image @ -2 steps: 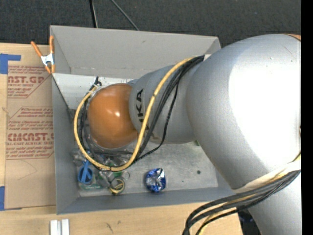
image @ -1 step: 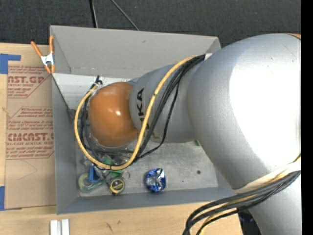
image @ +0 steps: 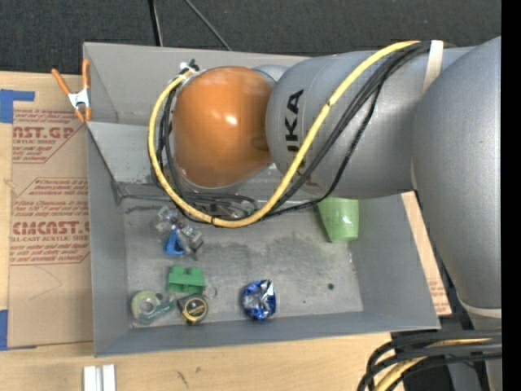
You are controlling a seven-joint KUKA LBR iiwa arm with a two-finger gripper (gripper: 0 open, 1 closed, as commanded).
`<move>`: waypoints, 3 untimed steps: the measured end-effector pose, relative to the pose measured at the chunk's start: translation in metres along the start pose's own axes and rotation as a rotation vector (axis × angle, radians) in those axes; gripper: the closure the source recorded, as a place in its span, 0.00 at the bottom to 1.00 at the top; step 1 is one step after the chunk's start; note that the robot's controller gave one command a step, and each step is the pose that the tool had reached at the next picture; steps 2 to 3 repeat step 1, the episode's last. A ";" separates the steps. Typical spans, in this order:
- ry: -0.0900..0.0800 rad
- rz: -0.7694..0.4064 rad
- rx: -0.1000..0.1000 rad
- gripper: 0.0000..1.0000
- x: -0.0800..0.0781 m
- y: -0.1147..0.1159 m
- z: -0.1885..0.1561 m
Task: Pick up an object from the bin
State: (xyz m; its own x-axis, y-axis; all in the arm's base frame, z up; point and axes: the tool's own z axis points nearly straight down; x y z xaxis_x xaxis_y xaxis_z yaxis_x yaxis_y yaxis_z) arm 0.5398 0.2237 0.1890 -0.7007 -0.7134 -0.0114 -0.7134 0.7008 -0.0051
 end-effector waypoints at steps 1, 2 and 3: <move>0.001 -0.220 -0.002 1.00 -0.003 -0.008 -0.088; 0.001 -0.220 -0.002 1.00 -0.003 -0.008 -0.088; 0.001 -0.220 -0.002 1.00 -0.003 -0.008 -0.088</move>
Offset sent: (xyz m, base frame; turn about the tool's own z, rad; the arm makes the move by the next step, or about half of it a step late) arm 0.0050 -0.0048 0.0842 -0.2205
